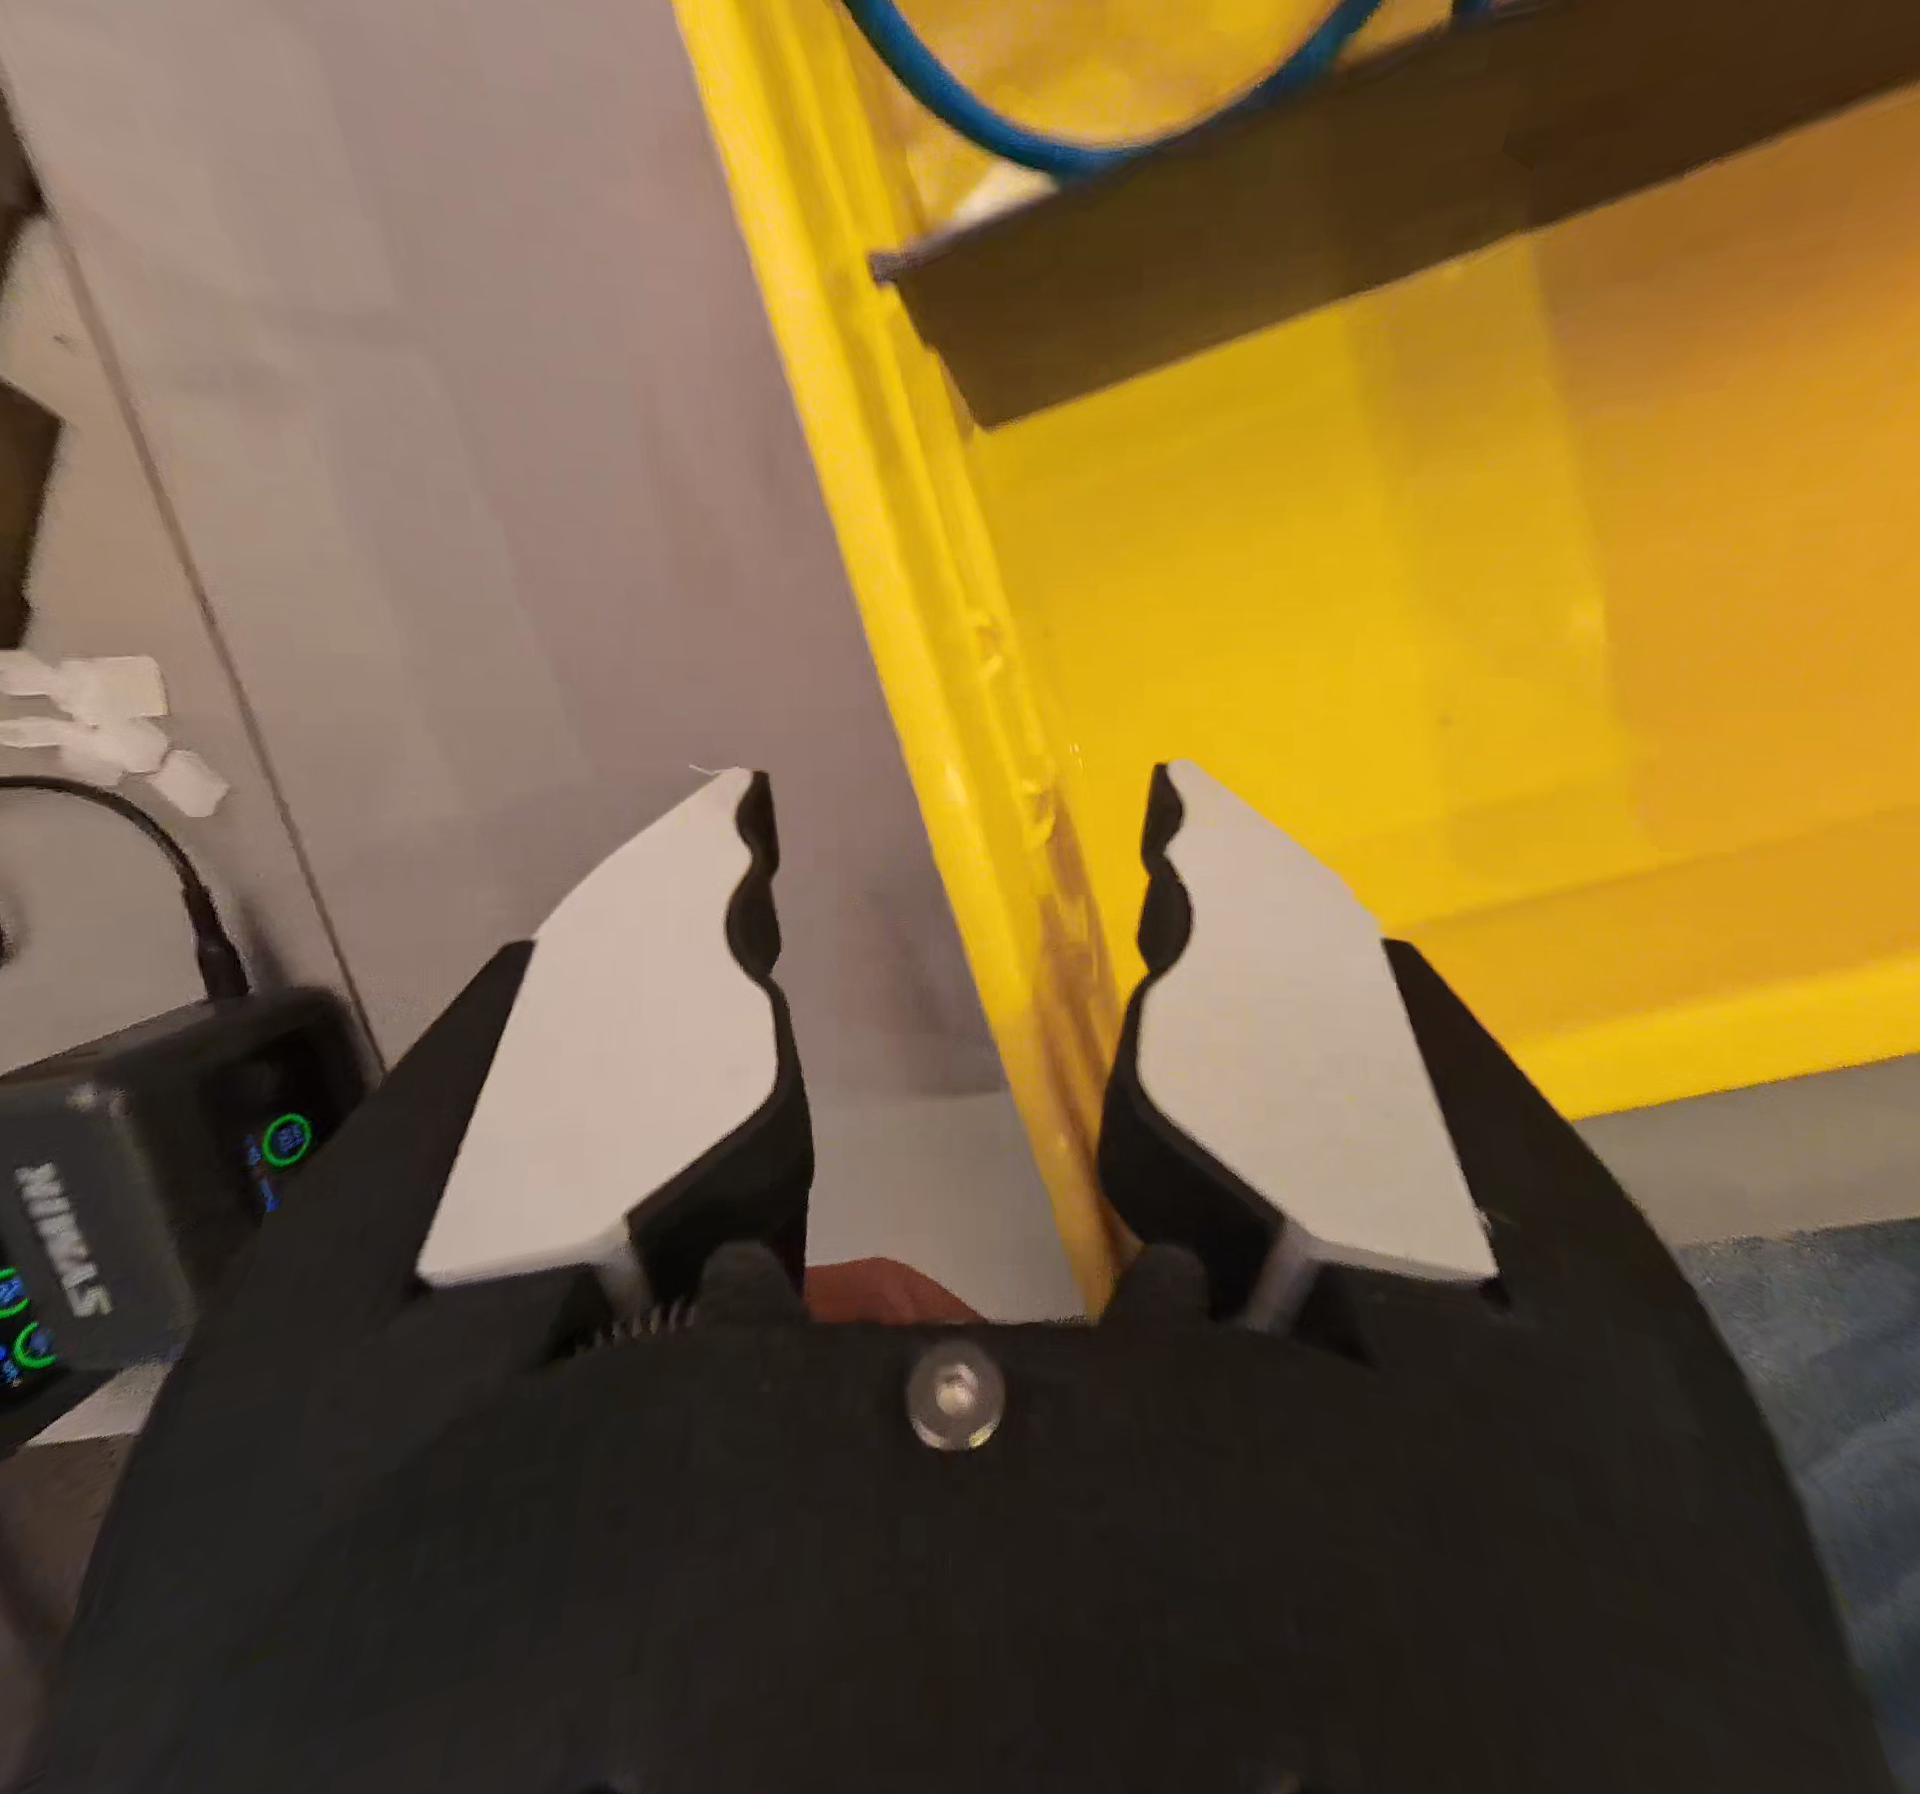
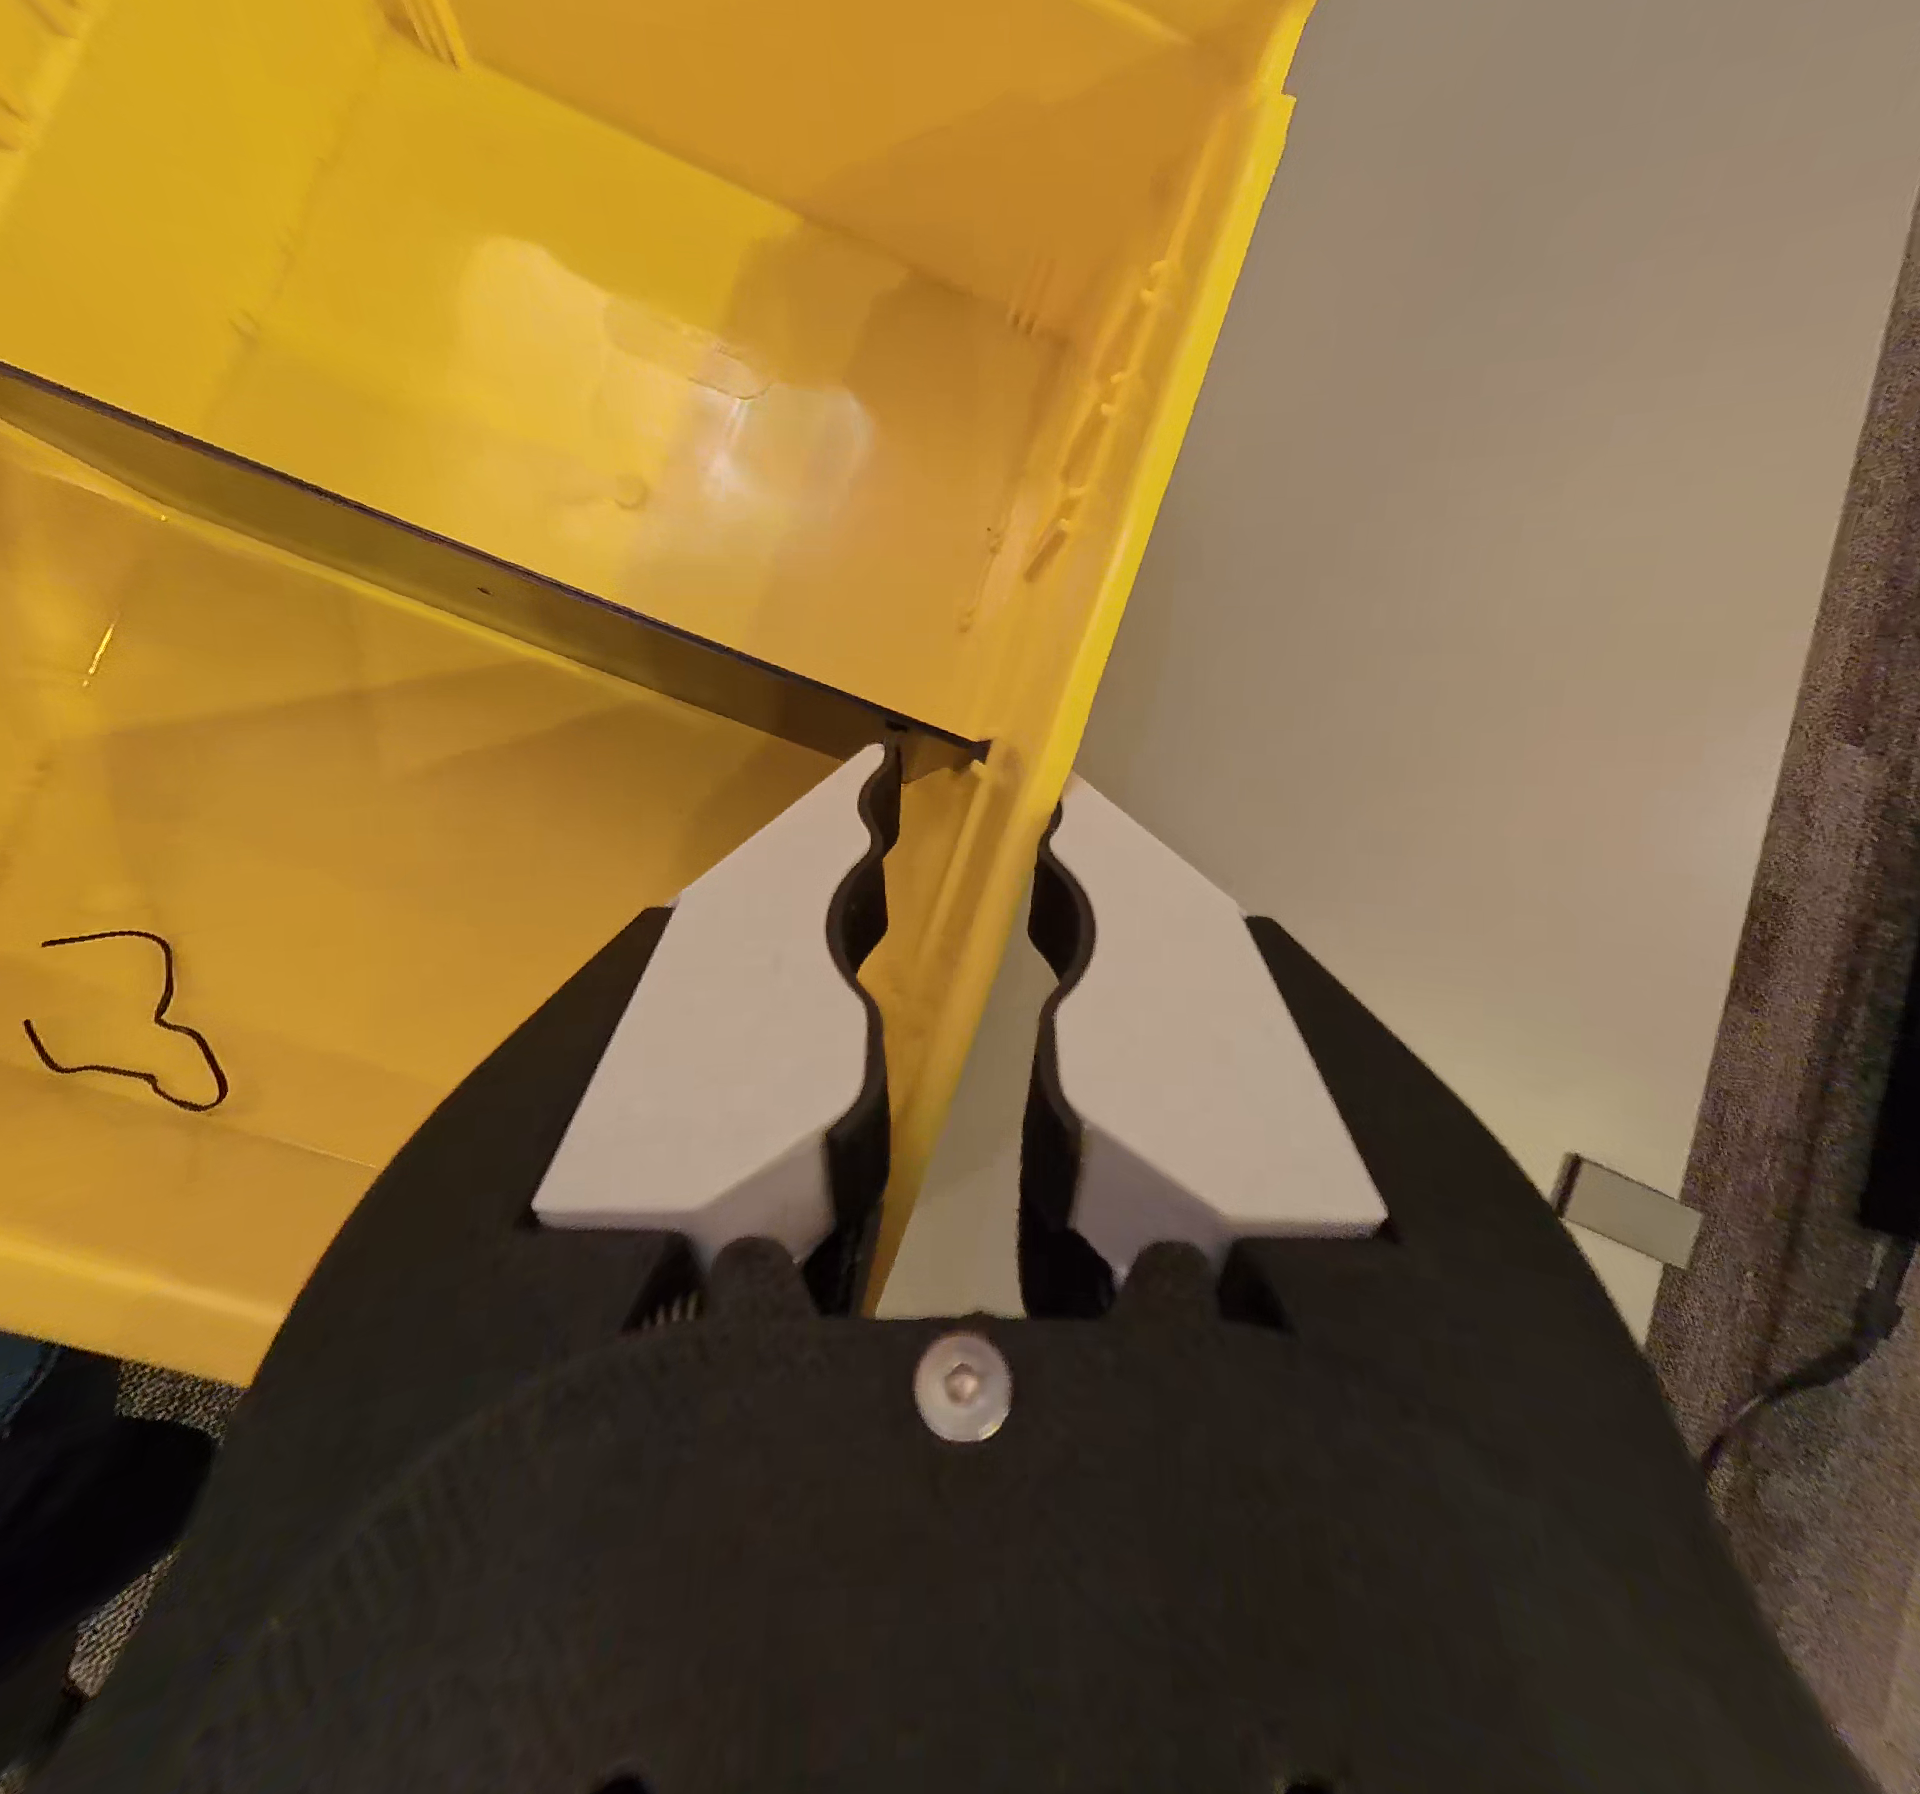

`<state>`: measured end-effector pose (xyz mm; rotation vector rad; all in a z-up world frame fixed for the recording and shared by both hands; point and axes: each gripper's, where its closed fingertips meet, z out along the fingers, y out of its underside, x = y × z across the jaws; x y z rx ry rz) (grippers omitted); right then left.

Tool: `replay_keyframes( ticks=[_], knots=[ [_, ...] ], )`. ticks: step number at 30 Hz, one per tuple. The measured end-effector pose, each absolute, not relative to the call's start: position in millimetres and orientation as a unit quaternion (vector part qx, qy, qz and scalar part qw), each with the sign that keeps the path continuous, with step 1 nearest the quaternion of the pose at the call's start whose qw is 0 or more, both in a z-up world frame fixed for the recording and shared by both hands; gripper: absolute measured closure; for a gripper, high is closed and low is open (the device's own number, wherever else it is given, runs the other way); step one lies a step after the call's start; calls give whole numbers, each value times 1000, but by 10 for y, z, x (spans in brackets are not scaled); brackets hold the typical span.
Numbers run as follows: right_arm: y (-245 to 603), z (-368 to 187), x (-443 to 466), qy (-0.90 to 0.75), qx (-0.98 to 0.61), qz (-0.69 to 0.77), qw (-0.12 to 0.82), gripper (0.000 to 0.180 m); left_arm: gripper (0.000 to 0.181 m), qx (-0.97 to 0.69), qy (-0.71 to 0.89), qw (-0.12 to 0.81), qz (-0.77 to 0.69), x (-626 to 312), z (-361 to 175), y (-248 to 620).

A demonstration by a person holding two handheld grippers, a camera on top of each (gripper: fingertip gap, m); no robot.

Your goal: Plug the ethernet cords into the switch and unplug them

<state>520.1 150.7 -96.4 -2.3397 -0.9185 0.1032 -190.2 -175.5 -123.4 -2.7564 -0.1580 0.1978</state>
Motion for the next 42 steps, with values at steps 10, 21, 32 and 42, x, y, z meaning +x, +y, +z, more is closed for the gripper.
replay_keyframes(
  ticks=[10,21,32,42],
  knots=[
    [1597,-979,5475,-350,-888,24,298,159,157,-978,-45,202,-30,-1719,-1384,-1777],
    [1764,-992,5763,-347,-891,29,292,161,161,-984,0,175,-37,-2065,-1399,-2186],
    [1844,-840,5915,-373,-871,-35,317,142,137,-981,-16,191,-23,-2214,-1335,-2200],
    [1697,131,5188,-378,-813,-18,443,137,119,-954,-6,293,69,-2305,-668,-1981]
  ],
)
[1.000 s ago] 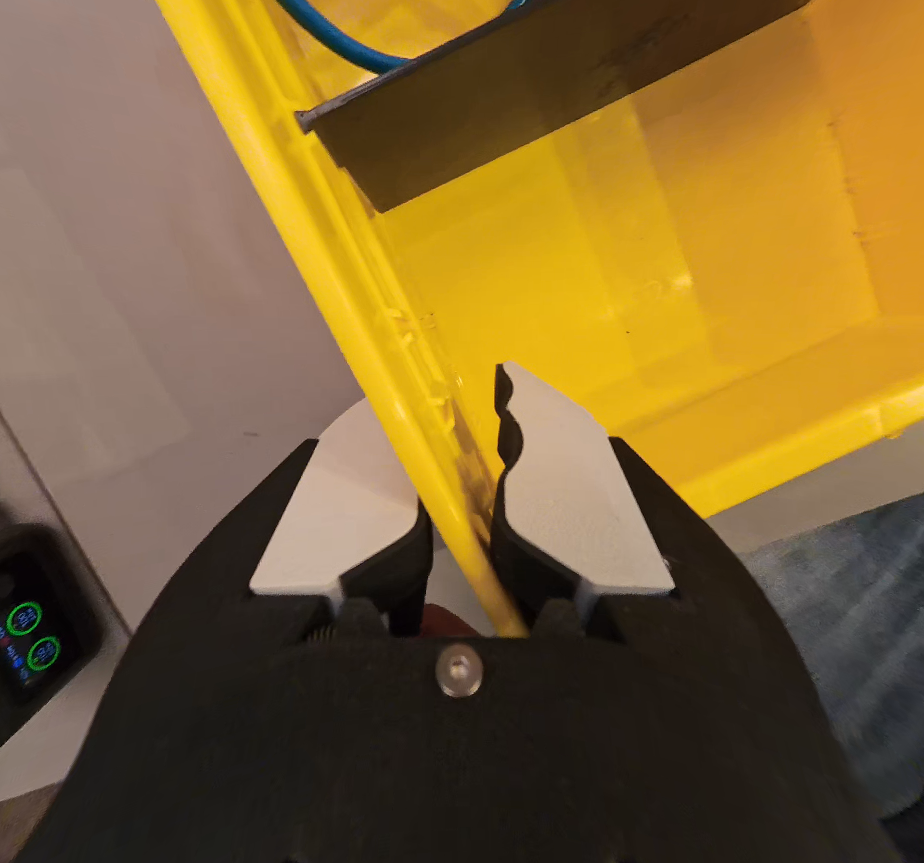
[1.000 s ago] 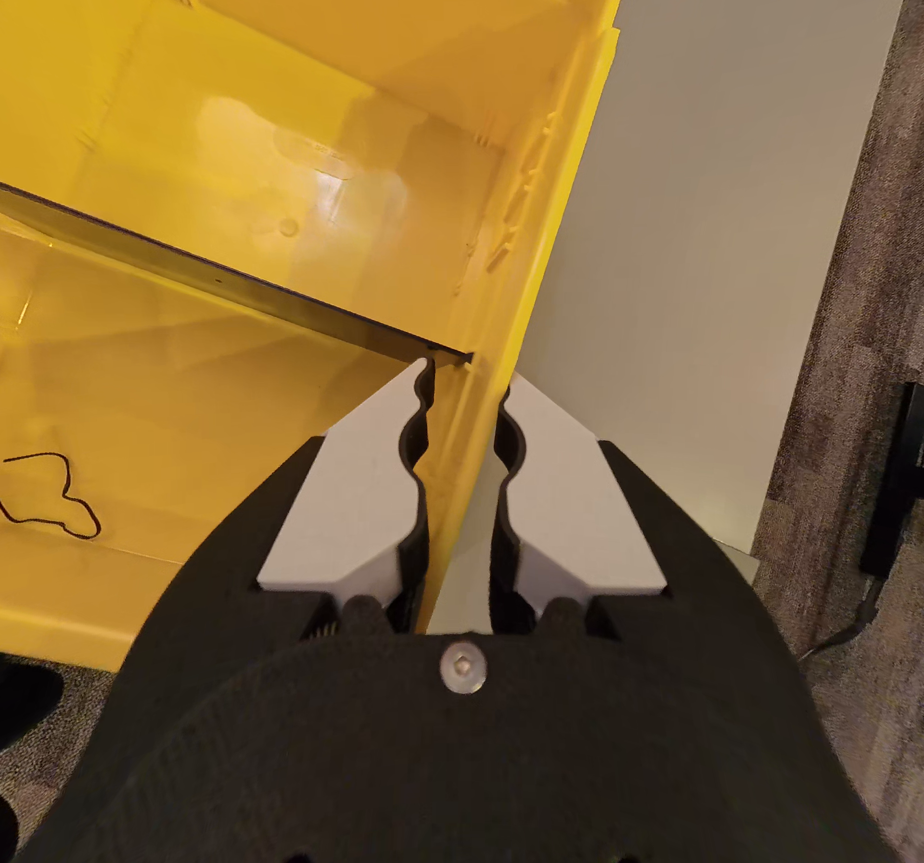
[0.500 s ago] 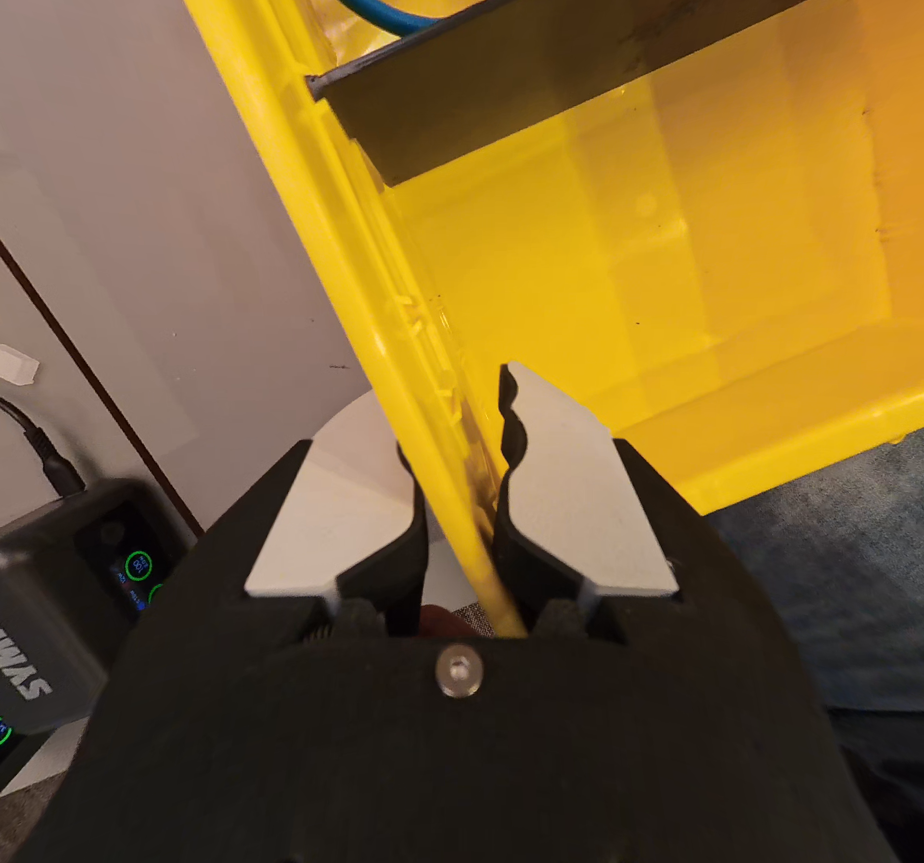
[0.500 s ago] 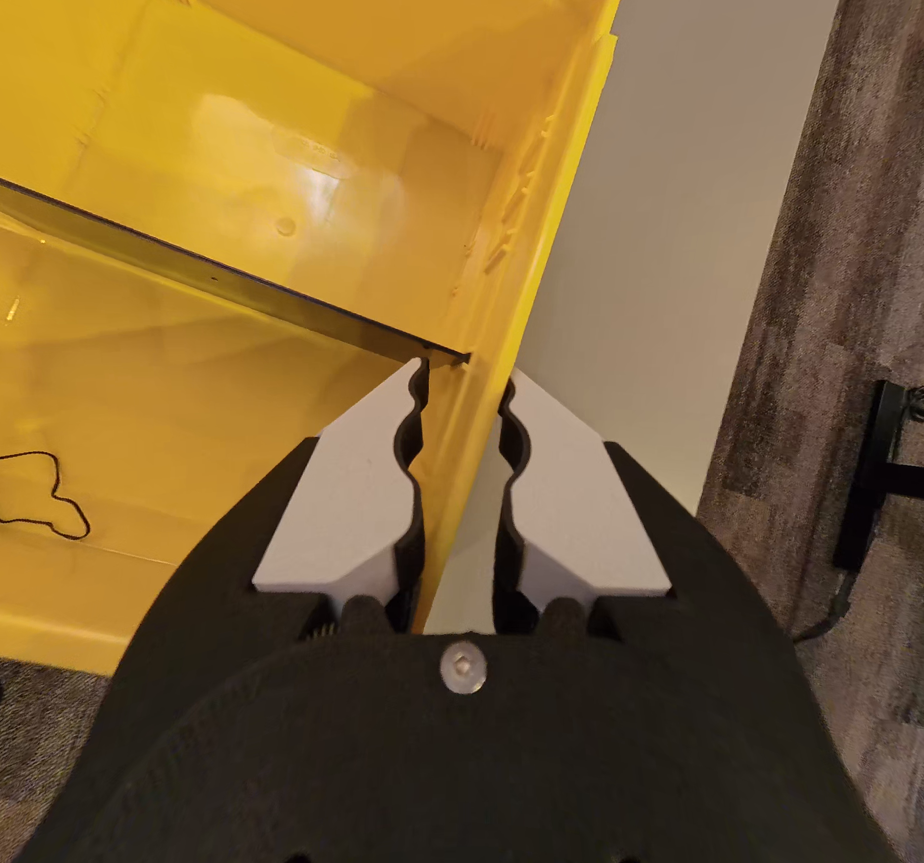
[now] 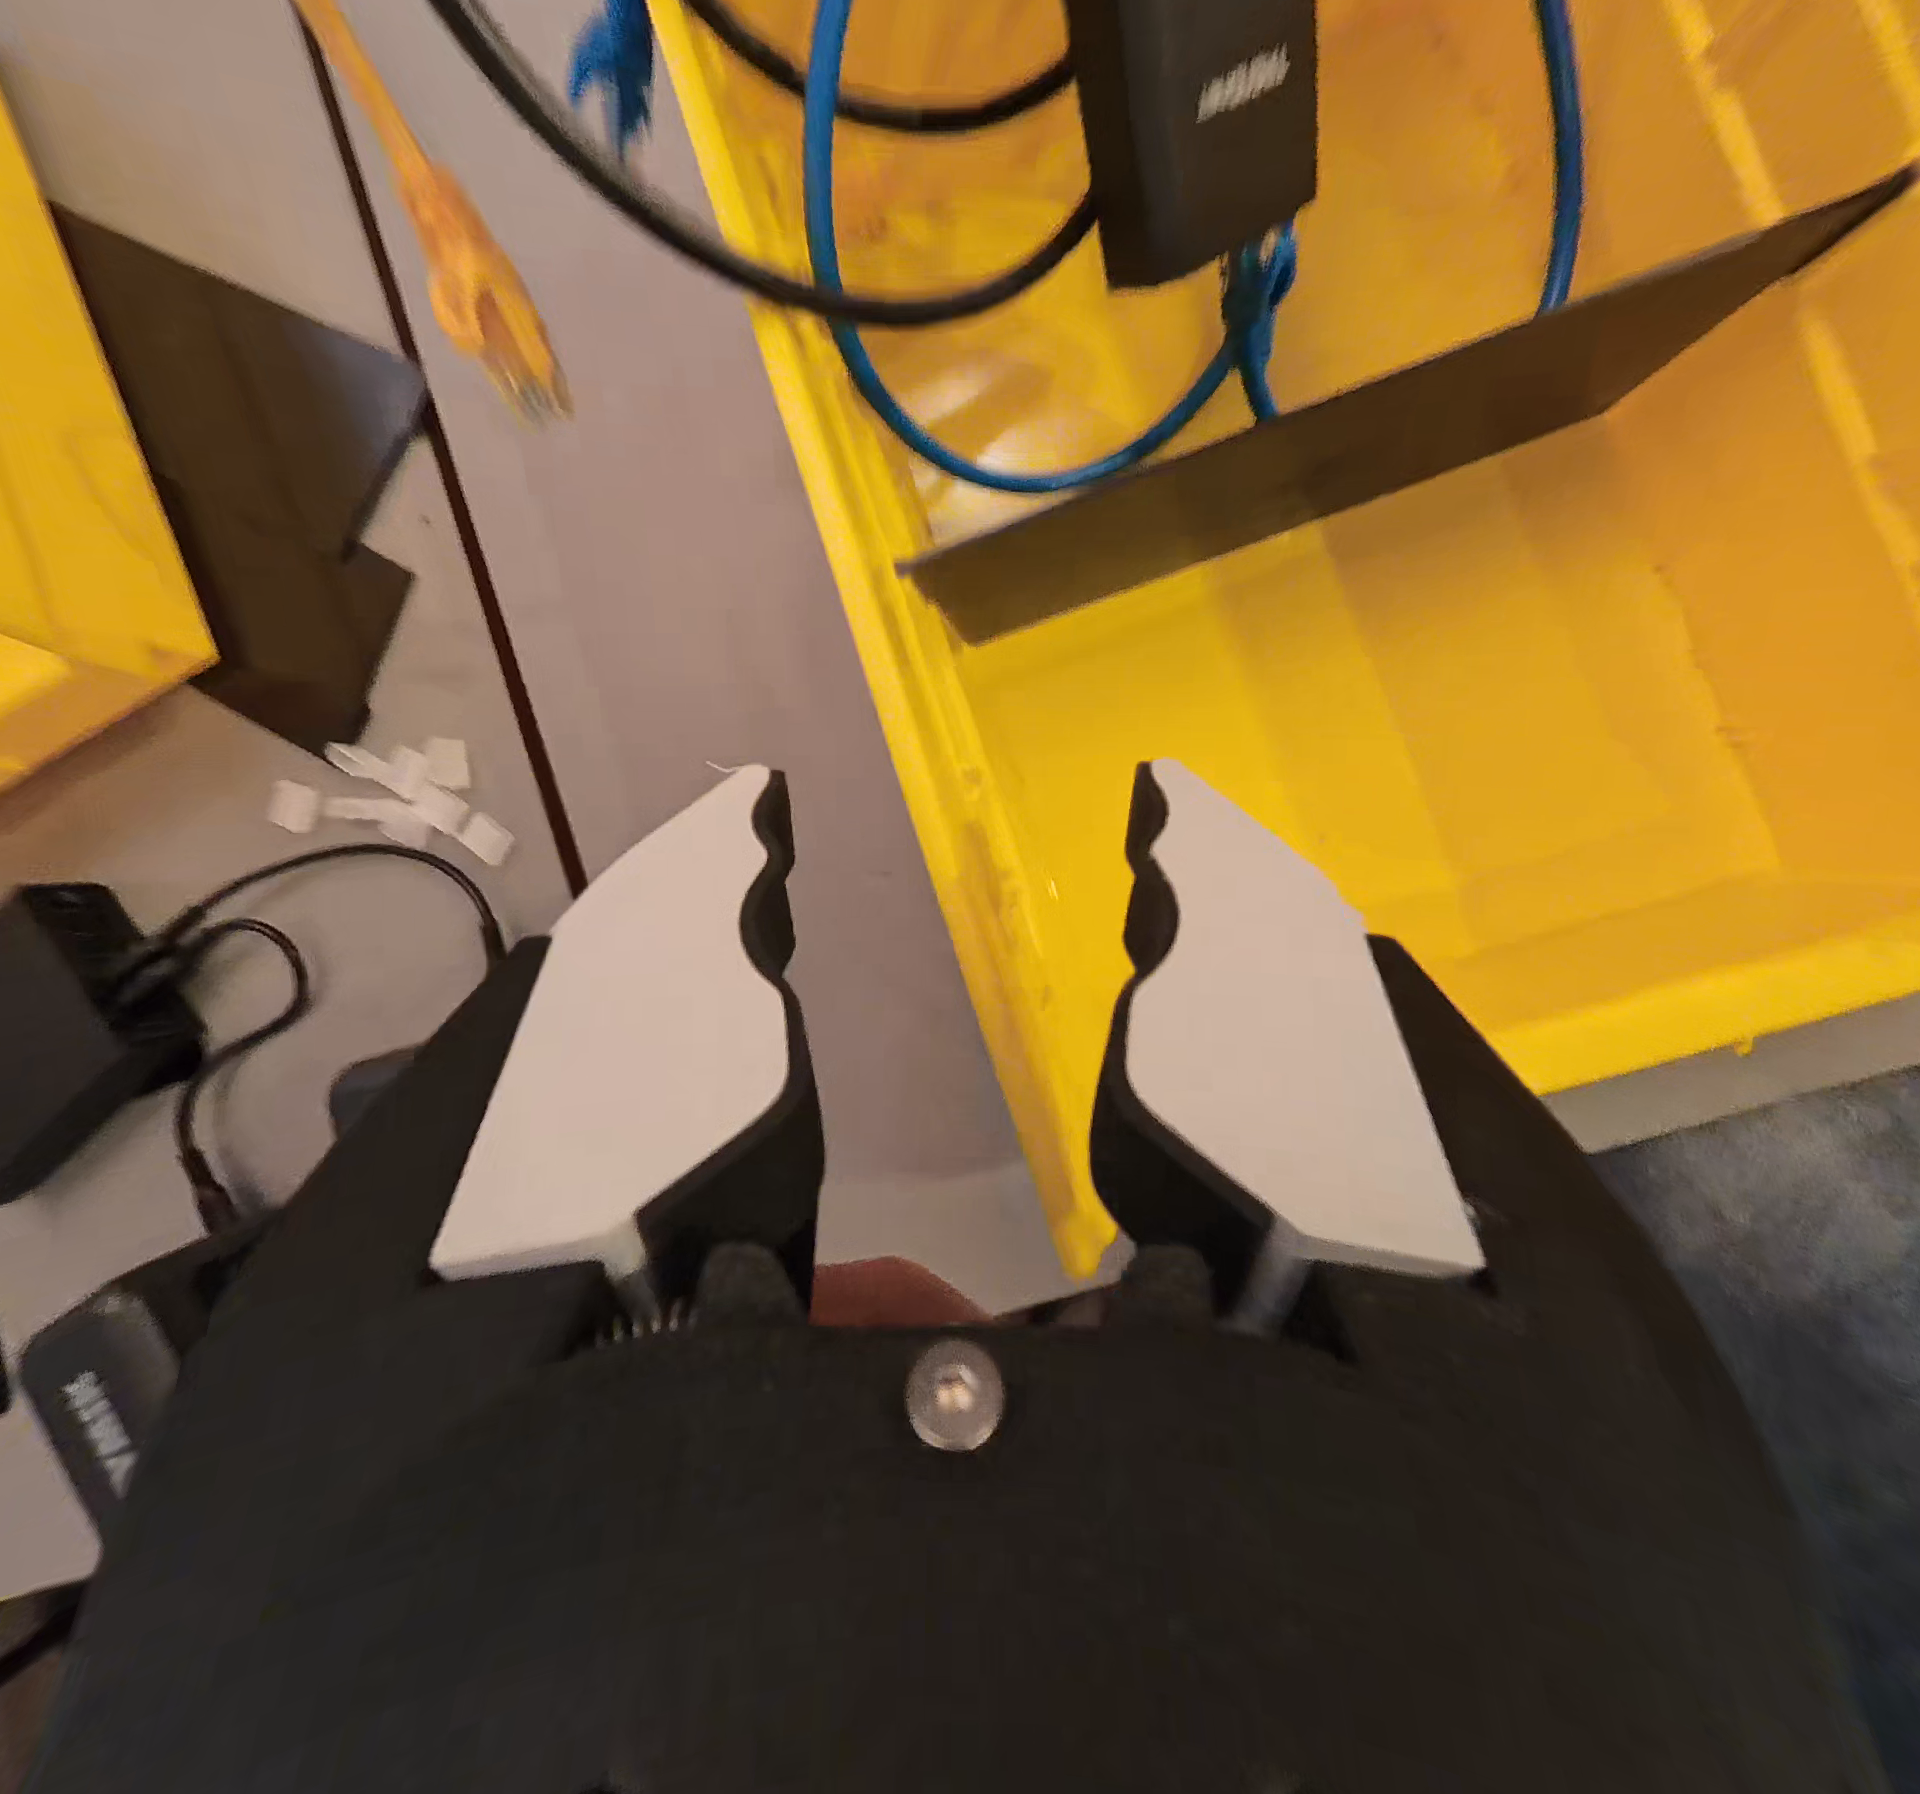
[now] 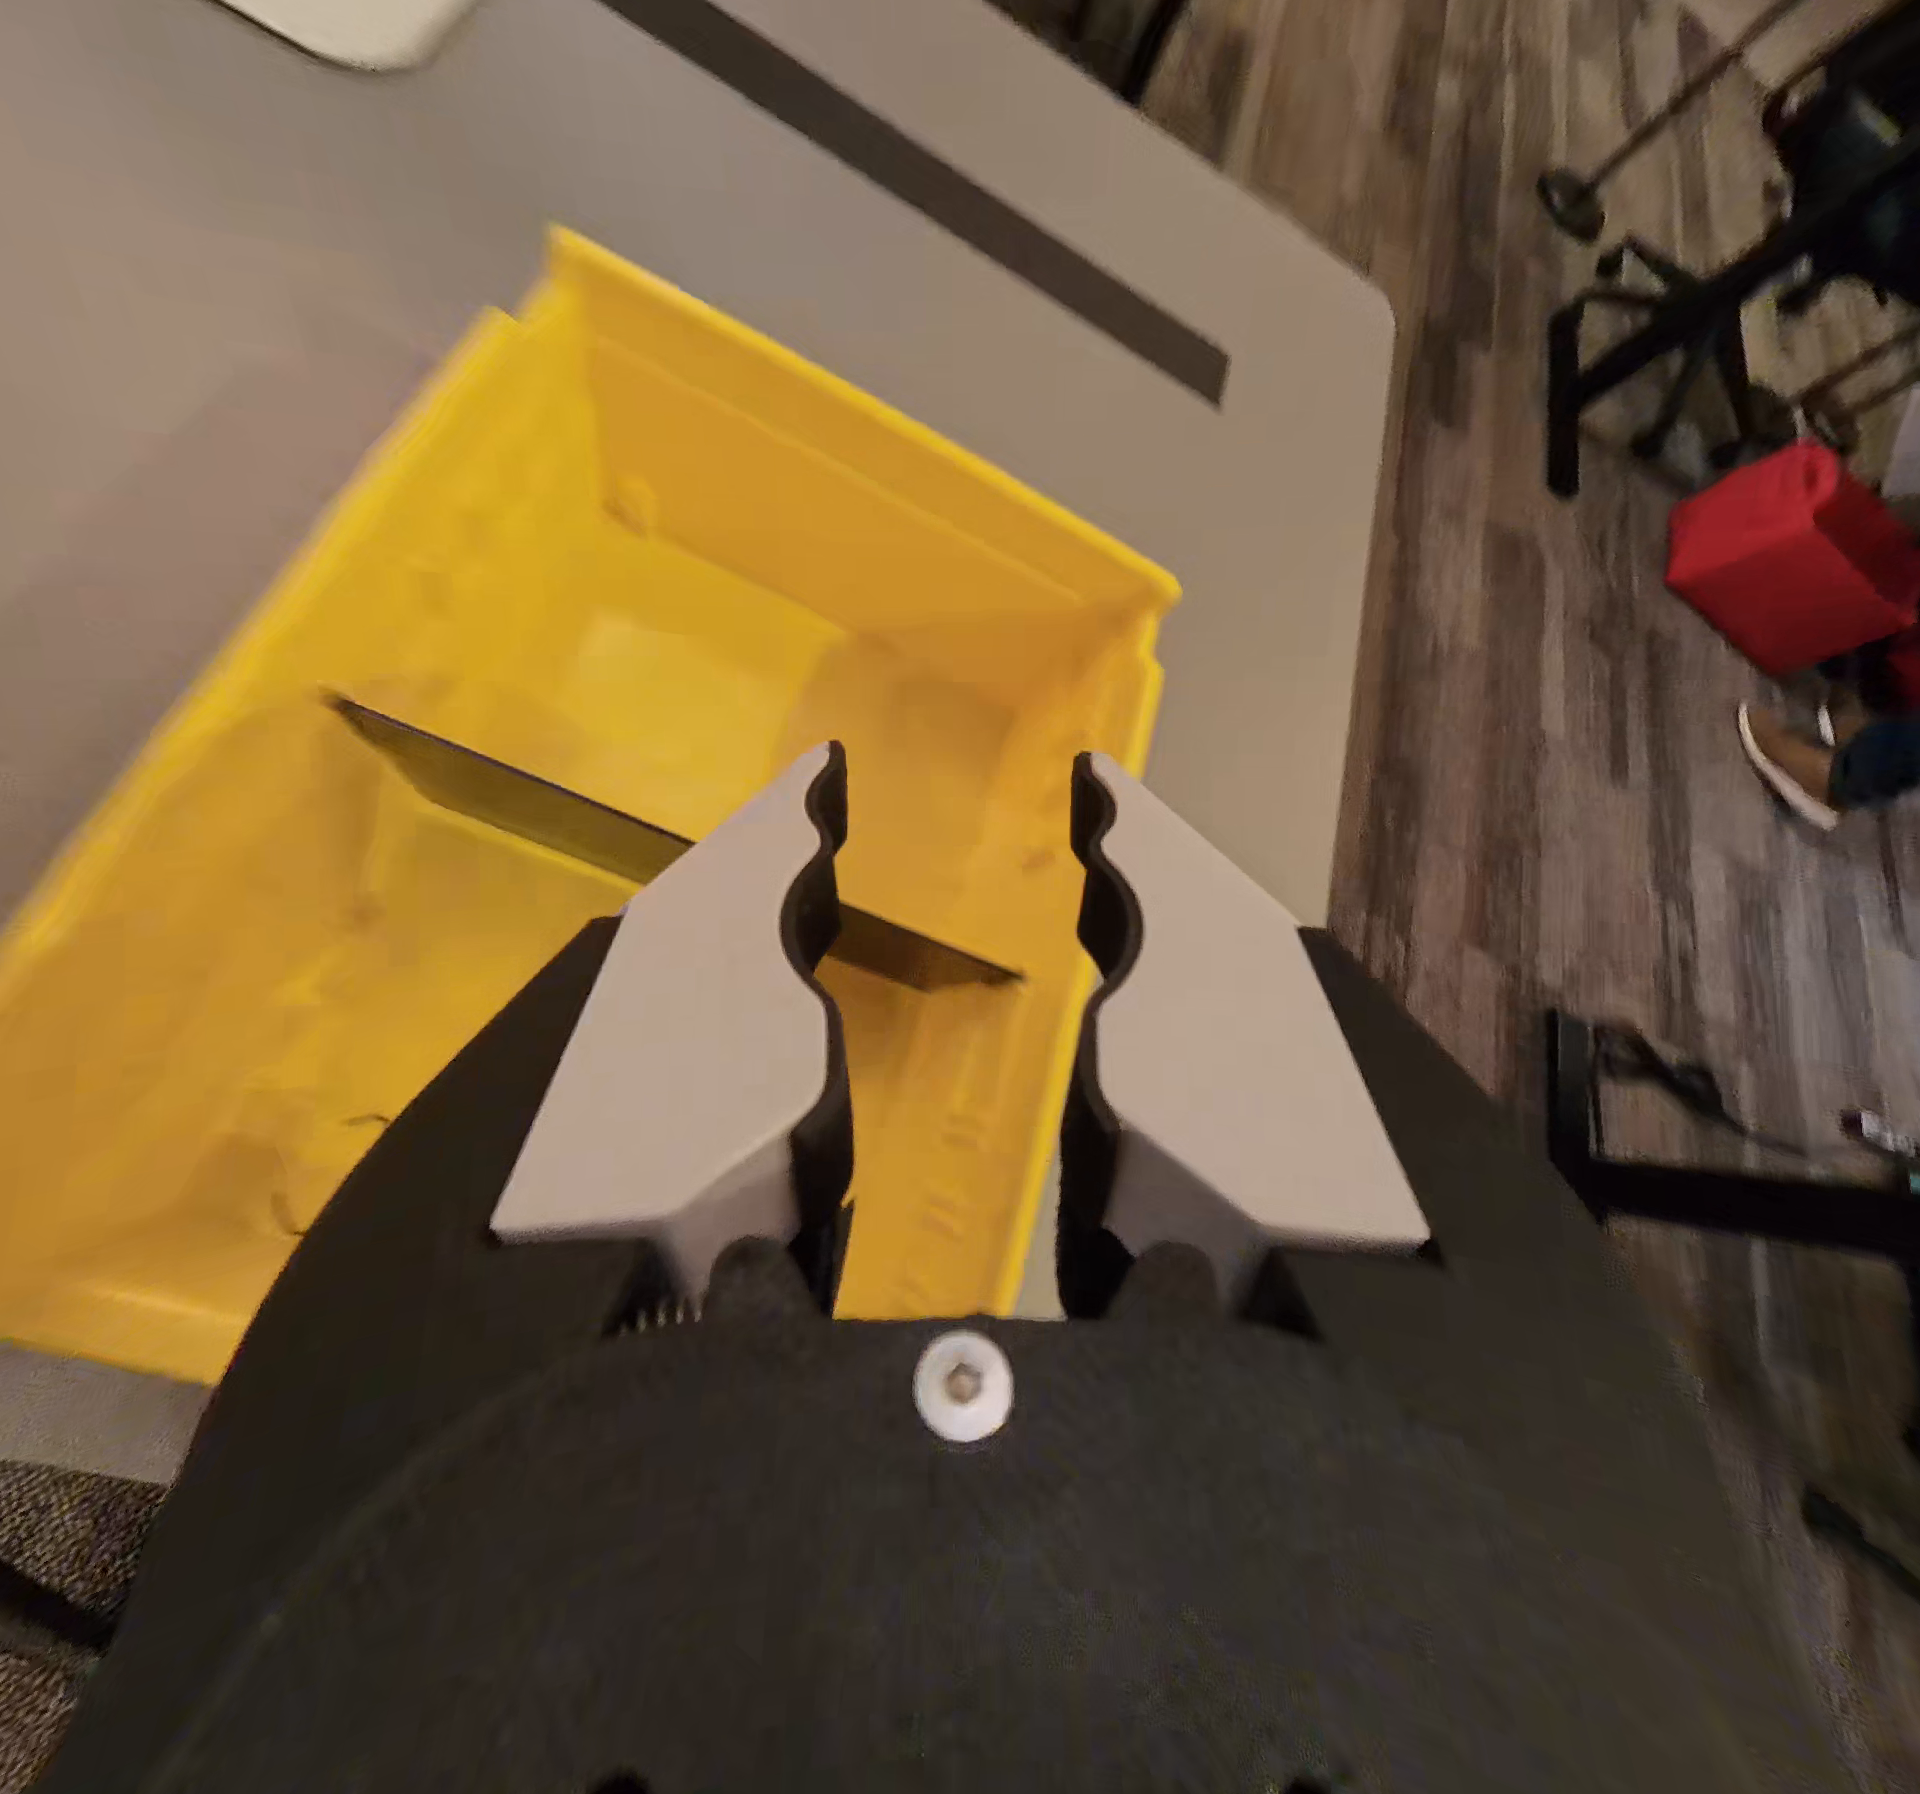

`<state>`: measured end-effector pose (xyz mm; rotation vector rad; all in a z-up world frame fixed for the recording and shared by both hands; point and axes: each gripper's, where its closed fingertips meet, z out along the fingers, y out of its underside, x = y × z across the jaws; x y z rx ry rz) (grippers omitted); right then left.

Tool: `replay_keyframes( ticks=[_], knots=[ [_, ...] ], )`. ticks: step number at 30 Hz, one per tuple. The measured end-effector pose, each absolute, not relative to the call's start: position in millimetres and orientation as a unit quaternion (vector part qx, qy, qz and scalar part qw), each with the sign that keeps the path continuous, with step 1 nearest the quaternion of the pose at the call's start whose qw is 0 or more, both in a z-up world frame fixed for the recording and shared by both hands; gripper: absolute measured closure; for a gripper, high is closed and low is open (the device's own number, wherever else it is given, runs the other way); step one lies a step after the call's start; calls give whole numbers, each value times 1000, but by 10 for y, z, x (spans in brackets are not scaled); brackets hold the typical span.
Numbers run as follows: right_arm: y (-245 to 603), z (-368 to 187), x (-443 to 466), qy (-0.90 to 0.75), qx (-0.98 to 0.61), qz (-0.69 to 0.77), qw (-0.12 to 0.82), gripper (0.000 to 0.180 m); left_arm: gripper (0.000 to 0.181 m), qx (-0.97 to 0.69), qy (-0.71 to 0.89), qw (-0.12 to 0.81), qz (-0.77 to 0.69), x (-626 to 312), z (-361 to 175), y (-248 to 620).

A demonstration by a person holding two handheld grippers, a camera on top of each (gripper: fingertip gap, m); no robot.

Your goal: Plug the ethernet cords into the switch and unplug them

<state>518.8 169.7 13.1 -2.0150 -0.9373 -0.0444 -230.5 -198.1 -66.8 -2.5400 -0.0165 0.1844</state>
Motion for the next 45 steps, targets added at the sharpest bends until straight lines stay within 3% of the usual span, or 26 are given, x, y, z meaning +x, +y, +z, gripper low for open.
replay_keyframes(
  ticks=[9,18,30,31,37,45],
  knots=[
    [740,588,3161,-506,-696,185,475,139,122,-917,68,374,120,-1998,-144,-1608],
    [-311,78,1742,-615,-621,304,379,138,126,-912,132,368,125,-1883,-239,-1296],
    [-609,-305,1413,-626,-614,347,333,140,117,-955,93,271,79,-1930,-944,-618],
    [-605,-324,1417,-626,-614,346,332,140,132,-954,72,280,73,-1971,-921,-579],
    [-573,-369,1412,-622,-615,356,328,140,151,-949,52,311,16,-1946,-831,-543],
    [-561,-422,1434,-621,-616,362,322,140,157,-918,32,396,-23,-1853,-387,-575]
  ],
)
